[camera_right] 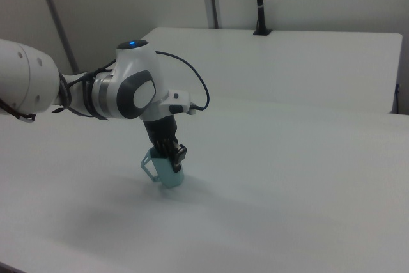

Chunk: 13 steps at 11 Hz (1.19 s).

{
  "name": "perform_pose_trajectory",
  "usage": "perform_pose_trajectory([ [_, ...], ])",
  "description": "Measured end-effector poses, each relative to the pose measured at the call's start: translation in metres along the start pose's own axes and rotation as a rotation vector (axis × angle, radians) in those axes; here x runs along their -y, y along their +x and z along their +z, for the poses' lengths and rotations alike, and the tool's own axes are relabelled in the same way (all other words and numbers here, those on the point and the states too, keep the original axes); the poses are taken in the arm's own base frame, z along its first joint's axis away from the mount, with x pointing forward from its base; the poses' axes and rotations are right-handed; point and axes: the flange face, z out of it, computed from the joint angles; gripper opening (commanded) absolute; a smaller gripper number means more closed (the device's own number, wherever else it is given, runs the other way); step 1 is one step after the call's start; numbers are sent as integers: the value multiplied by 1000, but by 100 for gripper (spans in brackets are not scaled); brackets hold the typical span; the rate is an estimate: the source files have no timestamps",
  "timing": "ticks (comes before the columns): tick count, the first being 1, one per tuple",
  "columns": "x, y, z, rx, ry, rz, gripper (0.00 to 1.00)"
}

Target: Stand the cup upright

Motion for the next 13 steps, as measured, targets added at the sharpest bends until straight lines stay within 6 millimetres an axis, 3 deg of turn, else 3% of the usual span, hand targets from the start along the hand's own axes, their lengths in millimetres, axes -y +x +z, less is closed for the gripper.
perform_pose_trajectory([
  [3, 0, 1, -4, -2, 1, 1, 100],
  [6, -3, 4, -36, -17, 4, 7, 100],
  [8, -4, 12, -89, -101, 36, 14, 100],
  [11, -19, 8, -214, -118, 81, -15, 100],
  [12, -30, 2, -242, -91, 98, -81, 100],
  [13, -47, 0, -255, -68, 103, -148, 100],
])
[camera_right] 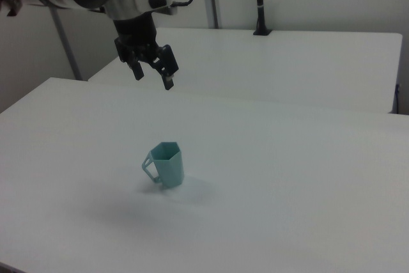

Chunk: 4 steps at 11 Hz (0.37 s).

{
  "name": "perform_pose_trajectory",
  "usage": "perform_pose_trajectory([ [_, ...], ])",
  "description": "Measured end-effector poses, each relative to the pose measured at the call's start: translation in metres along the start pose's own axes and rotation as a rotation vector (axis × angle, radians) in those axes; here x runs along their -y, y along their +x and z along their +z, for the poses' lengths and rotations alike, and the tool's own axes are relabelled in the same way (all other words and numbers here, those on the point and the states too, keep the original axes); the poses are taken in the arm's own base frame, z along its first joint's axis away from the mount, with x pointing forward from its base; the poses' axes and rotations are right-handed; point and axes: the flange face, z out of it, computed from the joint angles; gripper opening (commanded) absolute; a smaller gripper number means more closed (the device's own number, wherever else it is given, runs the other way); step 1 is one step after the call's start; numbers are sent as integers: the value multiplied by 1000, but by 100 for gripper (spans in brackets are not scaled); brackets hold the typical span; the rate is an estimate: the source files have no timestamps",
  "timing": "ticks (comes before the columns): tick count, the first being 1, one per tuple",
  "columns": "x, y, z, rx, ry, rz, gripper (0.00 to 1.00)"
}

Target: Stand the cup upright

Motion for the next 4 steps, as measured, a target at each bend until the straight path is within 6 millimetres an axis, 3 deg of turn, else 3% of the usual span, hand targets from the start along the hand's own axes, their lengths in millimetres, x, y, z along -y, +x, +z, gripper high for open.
perform_pose_trajectory([
  [2, -30, -6, -3, 67, 0, -104, 100],
  [4, -46, -13, -3, 137, 4, -181, 100],
])
